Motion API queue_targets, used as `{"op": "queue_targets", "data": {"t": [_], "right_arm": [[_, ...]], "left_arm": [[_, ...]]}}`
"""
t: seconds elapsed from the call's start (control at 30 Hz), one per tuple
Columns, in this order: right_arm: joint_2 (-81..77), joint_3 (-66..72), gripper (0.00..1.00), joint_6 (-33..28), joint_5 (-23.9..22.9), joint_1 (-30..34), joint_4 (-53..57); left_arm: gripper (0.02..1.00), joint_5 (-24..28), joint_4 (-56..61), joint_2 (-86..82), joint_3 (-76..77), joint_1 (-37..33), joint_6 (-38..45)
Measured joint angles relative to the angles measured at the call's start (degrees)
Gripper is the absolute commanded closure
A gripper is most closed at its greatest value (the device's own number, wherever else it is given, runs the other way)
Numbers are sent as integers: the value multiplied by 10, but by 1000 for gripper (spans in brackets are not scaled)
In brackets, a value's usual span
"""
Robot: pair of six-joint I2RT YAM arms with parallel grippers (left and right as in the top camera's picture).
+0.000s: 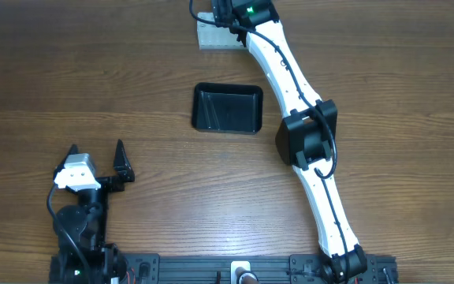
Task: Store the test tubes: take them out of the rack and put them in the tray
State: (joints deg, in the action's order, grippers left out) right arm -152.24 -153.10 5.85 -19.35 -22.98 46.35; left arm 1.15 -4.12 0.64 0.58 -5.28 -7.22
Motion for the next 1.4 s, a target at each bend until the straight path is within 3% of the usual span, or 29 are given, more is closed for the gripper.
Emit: {"op": "queue_targets", "data": {"t": [0.27, 0.43, 0.5, 1.4], "right_arm": [[-23, 0, 77, -3, -17, 0, -17], [-27, 0, 279, -7, -26, 0, -21], [-27, 0, 308, -8, -29, 0, -21], [-27, 0, 240, -7, -37, -10, -18]], "left_arm": [[20, 0, 0, 0, 0, 0, 0], [20, 0, 0, 0, 0, 0, 0], [23, 0, 0, 0, 0, 0, 0], [23, 0, 0, 0, 0, 0, 0]]}}
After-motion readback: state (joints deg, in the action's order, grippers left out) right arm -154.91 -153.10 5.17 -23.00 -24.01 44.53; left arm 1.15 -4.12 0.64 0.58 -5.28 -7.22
